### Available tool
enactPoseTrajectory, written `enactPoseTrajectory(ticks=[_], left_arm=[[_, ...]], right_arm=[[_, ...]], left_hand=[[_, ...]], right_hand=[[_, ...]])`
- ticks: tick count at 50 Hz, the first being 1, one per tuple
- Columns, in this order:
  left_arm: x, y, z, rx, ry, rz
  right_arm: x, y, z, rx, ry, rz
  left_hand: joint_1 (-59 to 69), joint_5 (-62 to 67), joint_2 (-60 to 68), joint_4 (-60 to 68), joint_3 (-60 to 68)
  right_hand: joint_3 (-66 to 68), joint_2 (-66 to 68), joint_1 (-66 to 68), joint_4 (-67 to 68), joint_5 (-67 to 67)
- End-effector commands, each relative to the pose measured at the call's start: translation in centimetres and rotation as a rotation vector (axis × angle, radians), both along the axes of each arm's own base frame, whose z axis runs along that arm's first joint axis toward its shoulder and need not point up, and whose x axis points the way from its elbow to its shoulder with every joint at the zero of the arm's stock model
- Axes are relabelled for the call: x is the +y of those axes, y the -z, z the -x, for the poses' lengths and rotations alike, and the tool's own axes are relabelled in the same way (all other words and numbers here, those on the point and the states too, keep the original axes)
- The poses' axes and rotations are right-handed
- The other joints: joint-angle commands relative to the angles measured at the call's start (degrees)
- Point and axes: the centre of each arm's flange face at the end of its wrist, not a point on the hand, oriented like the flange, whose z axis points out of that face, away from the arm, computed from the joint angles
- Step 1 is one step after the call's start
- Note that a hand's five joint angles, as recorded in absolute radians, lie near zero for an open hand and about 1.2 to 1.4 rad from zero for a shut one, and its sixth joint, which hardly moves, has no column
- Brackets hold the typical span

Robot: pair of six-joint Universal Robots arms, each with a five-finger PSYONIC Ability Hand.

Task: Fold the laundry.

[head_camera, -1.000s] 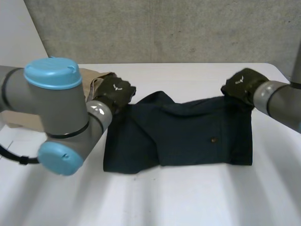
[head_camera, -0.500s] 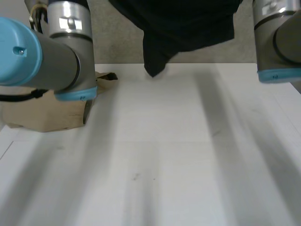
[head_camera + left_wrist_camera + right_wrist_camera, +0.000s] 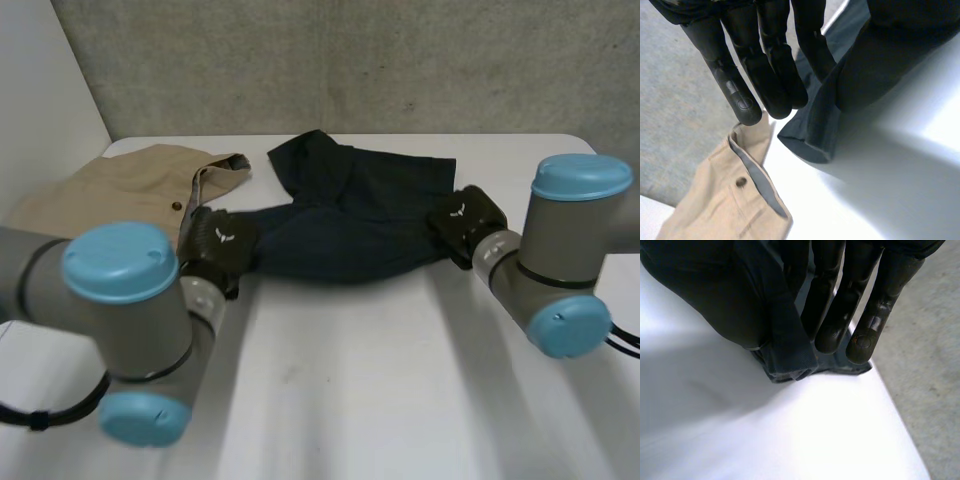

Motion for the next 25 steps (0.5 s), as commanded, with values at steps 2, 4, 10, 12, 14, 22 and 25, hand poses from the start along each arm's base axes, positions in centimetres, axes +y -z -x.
enactPoseTrajectory(ticks=[2, 4, 10, 12, 14, 22, 25], left_arm=[[6.7, -1.9, -2.4, -0.111, 0.063, -0.121], [7.9, -1.6, -3.0, -0.162, 0.076, -0.17], [12.8, 0.1, -4.9, -0.348, 0.156, -0.367], [14.3, 0.2, -5.0, -0.376, 0.187, -0.392], [14.7, -0.1, -5.0, -0.373, 0.199, -0.384], [13.2, -1.4, -3.9, -0.298, 0.184, -0.294], [13.1, -1.5, -3.6, -0.293, 0.198, -0.283]], right_arm=[[5.8, -2.0, 2.5, 0.103, -0.016, -0.15], [7.0, -1.6, 2.9, 0.14, -0.024, -0.201], [12.9, -0.4, 5.7, 0.376, -0.112, -0.378], [14.9, -0.2, 6.5, 0.451, -0.164, -0.417], [15.5, -0.1, 6.8, 0.468, -0.178, -0.42], [14.6, 0.0, 6.7, 0.433, -0.152, -0.326], [14.6, 0.2, 6.6, 0.421, -0.148, -0.32]], left_hand=[[13.67, 14.08, 11.18, 11.15, 11.0], [13.67, 14.08, 11.18, 11.15, 11.0], [13.67, 14.08, 11.18, 11.15, 11.0], [13.67, 14.08, 11.18, 11.15, 11.0], [13.67, 14.08, 11.18, 11.15, 11.0], [13.67, 14.08, 11.18, 11.15, 11.0], [11.86, 12.27, 9.37, 9.34, 9.19]], right_hand=[[12.19, 12.91, 24.02, 11.68, 13.19], [12.19, 12.91, 24.02, 11.68, 13.19], [12.19, 12.91, 24.02, 11.68, 13.19], [12.19, 12.91, 24.02, 11.68, 13.19], [12.19, 12.91, 24.02, 11.68, 13.19], [12.19, 12.91, 24.02, 11.68, 13.19], [12.19, 12.91, 24.02, 11.68, 13.19]])
